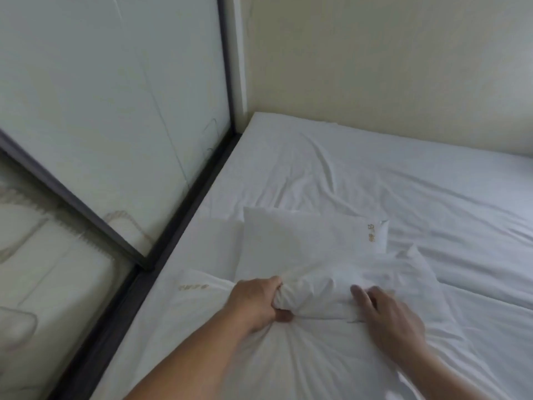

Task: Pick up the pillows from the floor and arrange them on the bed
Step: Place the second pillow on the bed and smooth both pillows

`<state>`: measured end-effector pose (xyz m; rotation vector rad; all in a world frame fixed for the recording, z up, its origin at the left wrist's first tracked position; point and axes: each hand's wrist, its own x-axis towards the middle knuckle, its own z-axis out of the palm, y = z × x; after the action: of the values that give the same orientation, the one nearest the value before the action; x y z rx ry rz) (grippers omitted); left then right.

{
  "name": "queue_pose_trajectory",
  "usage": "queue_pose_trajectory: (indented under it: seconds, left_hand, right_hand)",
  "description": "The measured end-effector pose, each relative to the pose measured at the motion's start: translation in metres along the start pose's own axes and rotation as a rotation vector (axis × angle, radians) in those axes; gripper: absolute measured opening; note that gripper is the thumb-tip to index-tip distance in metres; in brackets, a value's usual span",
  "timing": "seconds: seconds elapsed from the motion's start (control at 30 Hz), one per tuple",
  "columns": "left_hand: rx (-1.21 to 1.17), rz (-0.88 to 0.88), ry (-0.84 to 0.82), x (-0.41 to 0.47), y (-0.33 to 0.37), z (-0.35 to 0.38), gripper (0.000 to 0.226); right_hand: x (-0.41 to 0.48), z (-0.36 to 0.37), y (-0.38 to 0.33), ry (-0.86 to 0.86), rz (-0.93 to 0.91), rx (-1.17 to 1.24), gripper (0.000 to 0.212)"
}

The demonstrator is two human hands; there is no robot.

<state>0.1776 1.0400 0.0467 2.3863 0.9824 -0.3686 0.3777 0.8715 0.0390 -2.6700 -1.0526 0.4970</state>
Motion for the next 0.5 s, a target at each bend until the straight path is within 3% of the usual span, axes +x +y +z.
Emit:
queue_pose_trajectory:
  seconds: [0.13,0.27,0.4,0.5]
  left_hand:
    - [-0.019,0.025,-0.122,0.002,-0.01,0.011,0.059]
    - [-0.159,0.042,-0.116,-0.008,-0.017,-0.001,0.051]
    - [-0.22,0.089,-0.111,-0.012,-0.017,-0.019,0.037]
    - [-0.183,0.122,-0.139,-0.009,-0.014,-0.044,0.026]
  right_hand:
    - [0.062,-0.021,-0.026,0.121,-0.087,-0.056,0.049]
    - [0.054,-0.011,-0.035,-0.102,-0.252,-0.151,0.069]
    - [0.029,-0.018,-0.03,-0.192,-0.415,-0.205,0.096]
    - [0.011,-0.029,-0.039,-0.192,-0.432,-0.29,0.09]
